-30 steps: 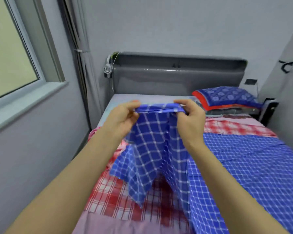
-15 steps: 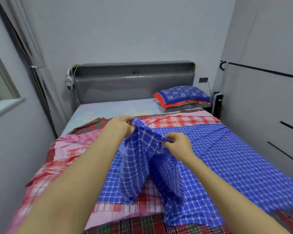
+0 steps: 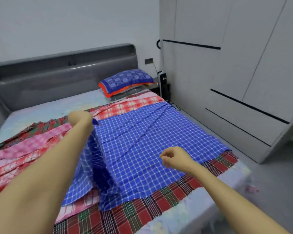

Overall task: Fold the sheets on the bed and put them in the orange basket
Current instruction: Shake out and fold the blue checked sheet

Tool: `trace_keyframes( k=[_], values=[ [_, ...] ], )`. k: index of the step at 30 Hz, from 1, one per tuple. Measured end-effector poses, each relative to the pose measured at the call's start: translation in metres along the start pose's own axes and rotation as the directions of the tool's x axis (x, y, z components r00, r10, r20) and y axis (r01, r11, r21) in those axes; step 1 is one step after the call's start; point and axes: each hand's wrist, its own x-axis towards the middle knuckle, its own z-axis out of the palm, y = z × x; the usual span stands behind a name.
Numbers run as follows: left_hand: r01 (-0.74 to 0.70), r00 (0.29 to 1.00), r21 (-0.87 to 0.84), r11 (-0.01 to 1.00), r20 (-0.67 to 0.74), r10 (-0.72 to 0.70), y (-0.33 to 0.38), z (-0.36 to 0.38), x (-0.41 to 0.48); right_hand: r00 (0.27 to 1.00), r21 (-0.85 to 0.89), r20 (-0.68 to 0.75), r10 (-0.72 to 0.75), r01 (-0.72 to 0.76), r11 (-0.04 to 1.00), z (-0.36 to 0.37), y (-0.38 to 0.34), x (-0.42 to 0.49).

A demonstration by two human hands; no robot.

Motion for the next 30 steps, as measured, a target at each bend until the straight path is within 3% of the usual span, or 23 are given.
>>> trace_keyframes(
  k=[3, 5, 7, 9, 11, 15, 20, 26, 30],
  values=[
    [-0.003, 0.989, 0.258, 0.966, -0.142, 0.041, 0.004, 0.043, 0.025, 0.996, 0.049, -0.061, 0.065, -0.062, 0.997, -0.041, 0.046, -0.012],
    [-0.11, 0.967, 0.349, 0.931, -0.181, 0.182, 0.008, 0.085, 0.031, 0.988, 0.072, -0.105, 0.117, -0.11, 0.991, -0.069, 0.082, -0.018],
    [-0.137, 0.981, 0.356, 0.924, -0.082, 0.176, 0.02, 0.116, -0.004, 0.979, 0.074, -0.139, 0.15, -0.141, 0.987, -0.096, 0.117, -0.019],
    [-0.247, 0.966, 0.361, 0.899, 0.021, 0.257, 0.032, 0.166, -0.035, 0.972, 0.06, -0.15, 0.183, -0.176, 0.983, -0.127, 0.156, -0.015],
    [-0.296, 0.952, 0.459, 0.837, 0.072, 0.297, 0.049, 0.224, -0.051, 0.967, 0.054, -0.147, 0.21, -0.204, 0.977, -0.155, 0.193, -0.004],
    [-0.342, 0.937, 0.546, 0.765, 0.256, 0.237, 0.08, 0.328, -0.082, 0.951, 0.115, -0.161, 0.266, -0.25, 0.962, -0.207, 0.249, 0.03],
    [-0.551, 0.815, 0.429, 0.716, 0.462, 0.35, 0.131, 0.454, -0.168, 0.936, 0.154, -0.185, 0.301, -0.274, 0.949, -0.279, 0.307, 0.075],
    [-0.8, 0.534, 0.076, 0.596, 0.544, 0.647, 0.185, 0.584, -0.304, 0.826, 0.255, -0.311, 0.47, -0.403, 0.879, -0.338, 0.403, 0.119],
    [-0.808, 0.465, 0.035, 0.589, 0.651, 0.6, 0.153, 0.663, -0.354, 0.789, 0.254, -0.247, 0.563, -0.508, 0.823, -0.359, 0.484, 0.151]
  ],
)
